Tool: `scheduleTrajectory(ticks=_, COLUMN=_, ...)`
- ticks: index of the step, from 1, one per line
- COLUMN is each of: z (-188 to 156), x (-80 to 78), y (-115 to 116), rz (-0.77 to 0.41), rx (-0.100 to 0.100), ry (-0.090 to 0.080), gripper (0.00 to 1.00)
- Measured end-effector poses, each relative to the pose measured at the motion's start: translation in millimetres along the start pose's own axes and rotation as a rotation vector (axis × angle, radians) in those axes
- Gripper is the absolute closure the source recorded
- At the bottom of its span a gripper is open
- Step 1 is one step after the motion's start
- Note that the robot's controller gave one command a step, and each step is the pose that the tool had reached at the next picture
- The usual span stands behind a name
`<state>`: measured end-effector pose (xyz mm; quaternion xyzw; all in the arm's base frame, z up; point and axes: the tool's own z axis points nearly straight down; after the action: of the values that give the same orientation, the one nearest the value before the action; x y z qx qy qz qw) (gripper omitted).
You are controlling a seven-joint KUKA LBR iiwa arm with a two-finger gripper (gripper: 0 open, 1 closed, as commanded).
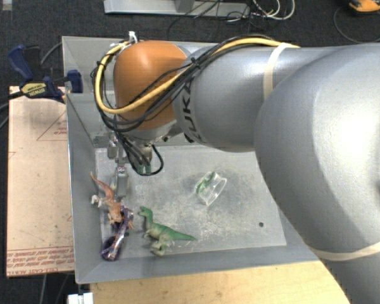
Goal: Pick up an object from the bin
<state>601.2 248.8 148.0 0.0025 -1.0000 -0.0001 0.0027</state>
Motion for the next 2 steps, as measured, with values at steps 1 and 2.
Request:
scheduleTrajectory(ticks=1, z=-5, x=-1.9, y=-1, rz=0.004, rx=-0.001, ry=-0.007, gripper=0.00)
scheduleTrajectory(ticks=2, z=53, x=72.8, y=-9, rz=-0.101, rx=0.002, ry=0.008, gripper=0.00)
